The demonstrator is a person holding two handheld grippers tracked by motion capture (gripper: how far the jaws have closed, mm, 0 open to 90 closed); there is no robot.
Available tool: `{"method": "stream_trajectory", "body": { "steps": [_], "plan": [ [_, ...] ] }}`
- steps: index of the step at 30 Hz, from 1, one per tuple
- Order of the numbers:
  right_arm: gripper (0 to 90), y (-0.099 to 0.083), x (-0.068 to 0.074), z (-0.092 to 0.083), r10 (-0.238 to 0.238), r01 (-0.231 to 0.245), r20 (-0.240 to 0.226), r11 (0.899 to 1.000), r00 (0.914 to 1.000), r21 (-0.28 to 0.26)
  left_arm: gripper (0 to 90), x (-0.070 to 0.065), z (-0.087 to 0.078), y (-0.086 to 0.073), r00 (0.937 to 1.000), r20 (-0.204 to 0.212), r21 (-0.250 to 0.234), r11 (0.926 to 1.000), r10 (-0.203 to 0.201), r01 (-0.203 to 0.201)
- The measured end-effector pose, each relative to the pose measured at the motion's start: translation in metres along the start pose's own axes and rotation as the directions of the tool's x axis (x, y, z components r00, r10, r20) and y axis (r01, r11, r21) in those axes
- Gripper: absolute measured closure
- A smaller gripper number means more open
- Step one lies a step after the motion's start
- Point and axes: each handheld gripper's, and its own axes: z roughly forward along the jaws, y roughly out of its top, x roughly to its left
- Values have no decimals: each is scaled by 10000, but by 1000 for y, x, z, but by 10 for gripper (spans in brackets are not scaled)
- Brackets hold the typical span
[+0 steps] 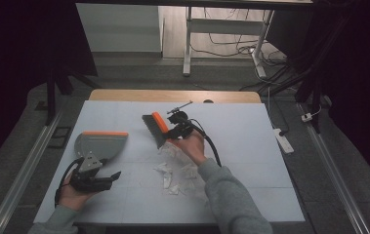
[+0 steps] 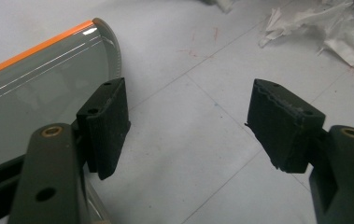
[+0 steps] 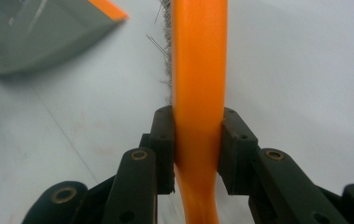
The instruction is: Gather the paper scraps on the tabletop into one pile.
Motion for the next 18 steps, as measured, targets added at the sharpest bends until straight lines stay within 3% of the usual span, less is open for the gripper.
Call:
{"method": "stream_trajectory", "body": {
  "steps": [4,6,10,14,18],
  "plan": [
    [700,-17,-9,-24,53,-55,249,10000,9997,76,304,-1,1,1,10000,22,26,10000,52,-52],
    [700,-20,-6,-37,-218,222,313,9997,9993,-121,304,-2,1,1,10000,-5,44,10000,78,-78],
    [700,-17,15,-62,-1116,1114,21,9910,9938,-736,304,-1,1,1,10000,-5,39,10000,36,-36],
    [700,-16,40,-78,-2084,2078,4,9752,9780,-763,304,0,0,0,10000,-43,9,10000,-18,18],
    [699,-20,52,-84,-2485,2479,-10,9669,9686,-606,304,0,-1,0,10000,-46,4,10000,-22,22]
  ]
}}
